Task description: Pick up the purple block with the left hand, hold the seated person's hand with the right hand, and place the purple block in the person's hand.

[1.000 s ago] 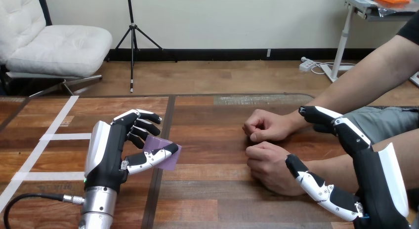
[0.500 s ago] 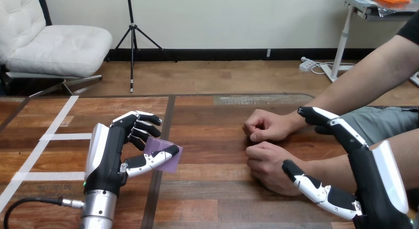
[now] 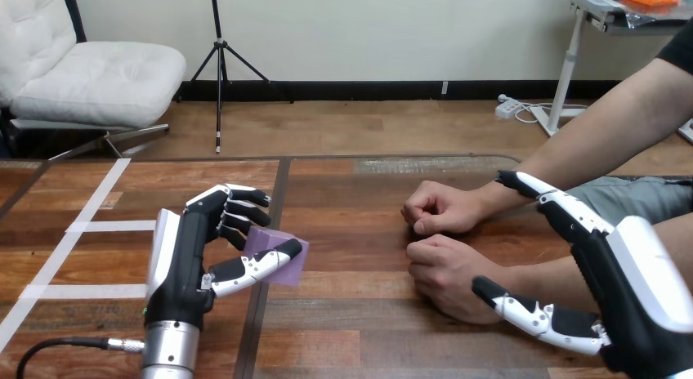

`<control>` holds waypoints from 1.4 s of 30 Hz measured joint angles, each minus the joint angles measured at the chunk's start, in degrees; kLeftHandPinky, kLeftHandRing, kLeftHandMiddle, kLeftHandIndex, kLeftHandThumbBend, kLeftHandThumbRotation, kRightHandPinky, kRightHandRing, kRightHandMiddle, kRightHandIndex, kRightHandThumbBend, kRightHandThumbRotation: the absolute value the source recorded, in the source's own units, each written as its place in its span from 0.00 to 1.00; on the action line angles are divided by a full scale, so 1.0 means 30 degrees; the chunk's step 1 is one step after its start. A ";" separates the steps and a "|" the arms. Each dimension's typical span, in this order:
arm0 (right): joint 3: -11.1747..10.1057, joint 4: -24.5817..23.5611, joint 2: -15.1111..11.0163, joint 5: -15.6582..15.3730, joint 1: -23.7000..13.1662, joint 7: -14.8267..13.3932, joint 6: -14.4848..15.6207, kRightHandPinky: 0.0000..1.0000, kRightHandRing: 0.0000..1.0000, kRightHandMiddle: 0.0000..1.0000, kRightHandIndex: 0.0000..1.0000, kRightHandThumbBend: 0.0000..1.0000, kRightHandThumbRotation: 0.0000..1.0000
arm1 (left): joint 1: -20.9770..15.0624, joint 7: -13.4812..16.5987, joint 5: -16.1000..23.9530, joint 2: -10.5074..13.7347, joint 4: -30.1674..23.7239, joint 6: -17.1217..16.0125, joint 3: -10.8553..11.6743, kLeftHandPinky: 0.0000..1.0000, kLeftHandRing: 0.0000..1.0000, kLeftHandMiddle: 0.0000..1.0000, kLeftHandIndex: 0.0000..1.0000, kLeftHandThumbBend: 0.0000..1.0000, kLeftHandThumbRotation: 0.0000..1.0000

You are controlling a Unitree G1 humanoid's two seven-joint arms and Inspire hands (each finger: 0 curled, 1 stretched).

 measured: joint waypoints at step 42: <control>-0.0214 -0.0876 -0.4622 -0.4292 -0.2298 0.4397 0.5656 0.84 0.86 0.84 0.84 0.85 0.07 | 0.2471 -0.4160 -0.3043 -0.2047 -0.5051 -0.0166 0.0682 0.37 0.43 0.51 0.54 0.74 0.07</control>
